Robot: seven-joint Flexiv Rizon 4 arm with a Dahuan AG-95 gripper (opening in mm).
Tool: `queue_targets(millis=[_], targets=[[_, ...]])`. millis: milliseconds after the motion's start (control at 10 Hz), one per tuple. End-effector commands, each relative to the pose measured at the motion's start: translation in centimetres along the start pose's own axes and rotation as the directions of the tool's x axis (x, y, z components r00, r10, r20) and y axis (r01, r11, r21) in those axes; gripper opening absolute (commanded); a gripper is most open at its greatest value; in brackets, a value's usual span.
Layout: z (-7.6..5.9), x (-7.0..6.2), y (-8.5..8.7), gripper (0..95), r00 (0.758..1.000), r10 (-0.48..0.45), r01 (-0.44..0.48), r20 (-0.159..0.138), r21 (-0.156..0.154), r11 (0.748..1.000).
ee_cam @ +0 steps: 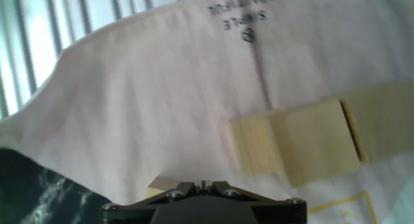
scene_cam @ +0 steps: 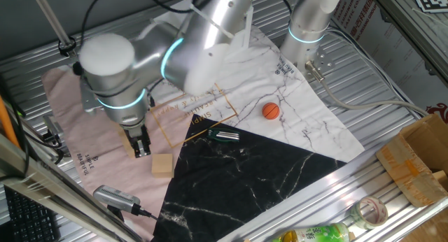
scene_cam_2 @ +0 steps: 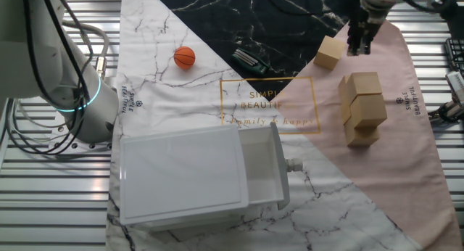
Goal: Stack the blocks into a pyramid shape
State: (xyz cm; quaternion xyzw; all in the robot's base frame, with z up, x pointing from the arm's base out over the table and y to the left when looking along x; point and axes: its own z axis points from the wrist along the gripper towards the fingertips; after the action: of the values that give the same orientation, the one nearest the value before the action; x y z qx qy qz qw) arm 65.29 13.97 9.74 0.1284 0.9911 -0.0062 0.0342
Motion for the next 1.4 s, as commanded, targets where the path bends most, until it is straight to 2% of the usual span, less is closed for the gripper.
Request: queue_targets(millis=[100,500,1100,1400], targets=[[0.5,0.9,1.1,0.0,1.000,-0.002,0.002,0.013,0.000,1.000],[1.1,1.6,2.5,0.0,1.000,-0.002,0.002,0.013,0.001,1.000],[0.3,2.9,2.3,0.0,1.000,-0.001,0.001,0.011,-0.002,1.000],[0.4,3.1,2.1,0.0,1.000,-0.001,0.001,0.010,-0.011,1.000]])
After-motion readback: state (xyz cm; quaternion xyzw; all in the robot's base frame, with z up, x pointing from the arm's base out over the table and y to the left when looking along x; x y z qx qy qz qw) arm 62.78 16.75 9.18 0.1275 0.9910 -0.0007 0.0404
